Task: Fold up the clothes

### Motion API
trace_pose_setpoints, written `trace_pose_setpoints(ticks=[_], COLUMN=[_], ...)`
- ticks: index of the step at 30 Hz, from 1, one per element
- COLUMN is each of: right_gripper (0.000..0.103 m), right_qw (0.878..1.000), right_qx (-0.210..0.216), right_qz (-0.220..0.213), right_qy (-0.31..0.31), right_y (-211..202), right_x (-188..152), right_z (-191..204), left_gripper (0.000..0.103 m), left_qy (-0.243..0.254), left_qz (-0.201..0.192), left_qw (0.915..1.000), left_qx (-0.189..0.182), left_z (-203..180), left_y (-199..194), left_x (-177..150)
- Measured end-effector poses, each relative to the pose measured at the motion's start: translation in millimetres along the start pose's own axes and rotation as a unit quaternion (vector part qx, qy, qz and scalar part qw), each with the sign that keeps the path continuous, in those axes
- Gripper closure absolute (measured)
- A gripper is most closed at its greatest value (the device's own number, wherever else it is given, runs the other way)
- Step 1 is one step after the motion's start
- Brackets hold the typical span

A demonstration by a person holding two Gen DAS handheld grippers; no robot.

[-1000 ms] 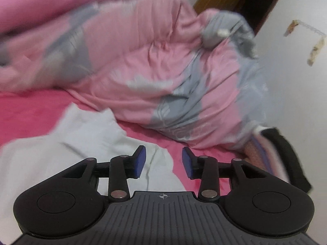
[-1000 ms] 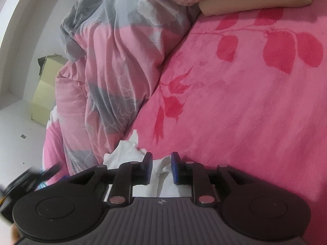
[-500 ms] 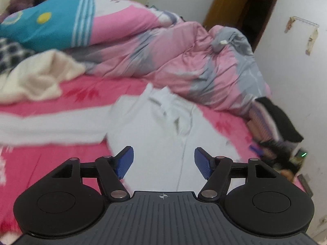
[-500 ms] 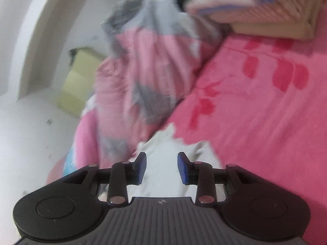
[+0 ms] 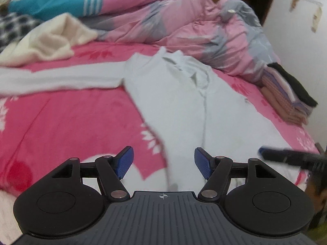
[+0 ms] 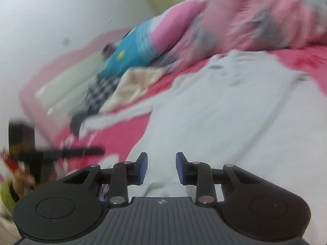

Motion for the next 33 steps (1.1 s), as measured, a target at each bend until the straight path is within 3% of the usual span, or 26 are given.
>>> trace_pose_setpoints(ticks=[2,4,8,12,14,17,22,24,29,33], right_gripper=[0.074,0.074,0.074,0.074,0.074,0.074,0.074,0.074,0.074,0.074], right_qw=[1.0,1.0,0.998,0.998,0.997,0.995,0.993,0.992,0.99,0.989], right_qx=[0.002,-0.012,-0.043,-0.049,-0.054,-0.059,-0.074,-0.082,-0.099,-0.108], right_qz=[0.012,0.023,0.034,0.028,0.028,0.029,0.032,0.031,0.025,0.013], right_qy=[-0.011,-0.016,-0.011,0.015,0.038,0.073,0.09,0.09,0.094,0.103], right_y=[20.7,37.9,58.1,63.7,65.5,68.7,70.5,69.9,66.3,60.0], right_x=[-5.8,-9.3,-11.2,-2.4,0.4,2.9,5.2,6.5,10.9,10.6], right_z=[12.4,15.7,10.4,0.9,-5.9,-15.6,-19.0,-18.1,-17.8,-21.7], left_gripper=[0.037,0.037,0.037,0.037,0.037,0.037,0.037,0.045,0.091,0.101], left_qy=[-0.014,-0.068,-0.176,-0.281,-0.332,-0.406,-0.424,-0.431,-0.387,-0.327], left_qz=[-0.012,-0.038,-0.09,-0.141,-0.165,-0.201,-0.195,-0.193,-0.215,-0.247], left_qw=[0.9997,0.9961,0.9761,0.9394,0.915,0.871,0.8598,0.8551,0.8659,0.8789], left_qx=[0.016,0.04,0.089,0.136,0.158,0.191,0.208,0.215,0.233,0.245], left_z=[14.3,49.7,121.0,192.8,228.7,282.6,316.2,329.6,323.3,299.0], left_y=[-3.5,-8.4,-19.0,-30.6,-36.6,-46.1,-22.2,-12.7,-5.9,-9.7], left_x=[3.2,15.5,39.3,61.4,71.9,86.8,105.0,112.3,116.5,122.6])
Point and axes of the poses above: each gripper's, at about its wrist camera, not at the fingertips, and y roughly the way its jaws point, z to its left, x to its top, the point moved 5 cm from there along y, roughly the way its jaws point, and after that the axes turned 6 degrees about -y, right-handed, at the moved point
